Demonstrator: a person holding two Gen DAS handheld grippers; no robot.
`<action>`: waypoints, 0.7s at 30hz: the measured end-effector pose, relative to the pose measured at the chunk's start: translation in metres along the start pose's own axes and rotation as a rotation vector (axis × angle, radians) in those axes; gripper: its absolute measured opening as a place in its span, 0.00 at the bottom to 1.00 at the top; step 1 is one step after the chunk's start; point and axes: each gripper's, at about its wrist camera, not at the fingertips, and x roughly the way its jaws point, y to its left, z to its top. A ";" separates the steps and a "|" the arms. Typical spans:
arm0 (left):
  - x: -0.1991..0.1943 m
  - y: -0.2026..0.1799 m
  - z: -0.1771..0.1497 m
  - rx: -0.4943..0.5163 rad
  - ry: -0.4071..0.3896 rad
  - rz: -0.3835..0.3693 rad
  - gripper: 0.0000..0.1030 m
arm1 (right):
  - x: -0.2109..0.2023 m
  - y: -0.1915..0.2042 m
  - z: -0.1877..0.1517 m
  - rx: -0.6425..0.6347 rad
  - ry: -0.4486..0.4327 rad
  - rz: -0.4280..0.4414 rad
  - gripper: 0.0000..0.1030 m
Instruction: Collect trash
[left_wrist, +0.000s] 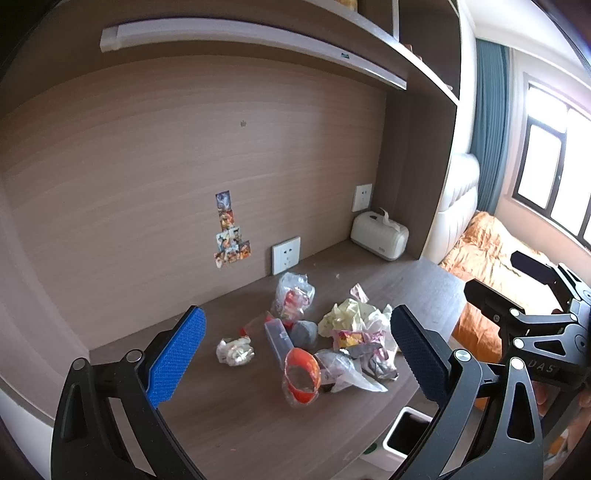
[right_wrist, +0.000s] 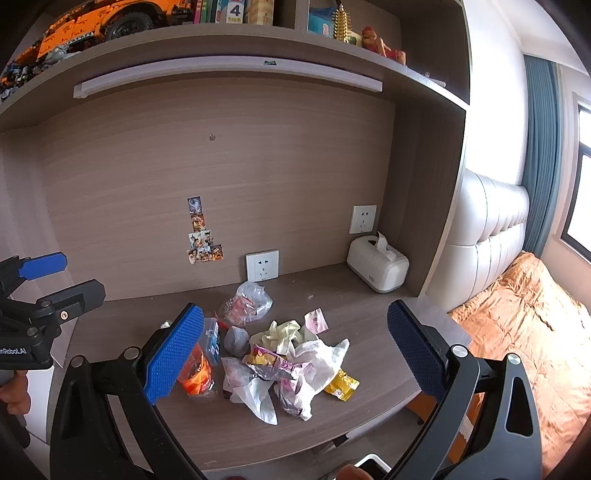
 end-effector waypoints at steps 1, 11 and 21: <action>0.002 0.001 0.000 -0.002 0.003 -0.001 0.95 | 0.004 0.000 0.001 -0.003 0.004 -0.002 0.96; 0.035 0.016 -0.009 -0.028 0.062 0.006 0.95 | 0.030 0.006 -0.006 -0.014 0.034 0.018 0.96; 0.084 0.023 -0.033 0.017 0.171 0.053 0.95 | 0.077 0.012 -0.027 -0.041 0.122 -0.003 0.96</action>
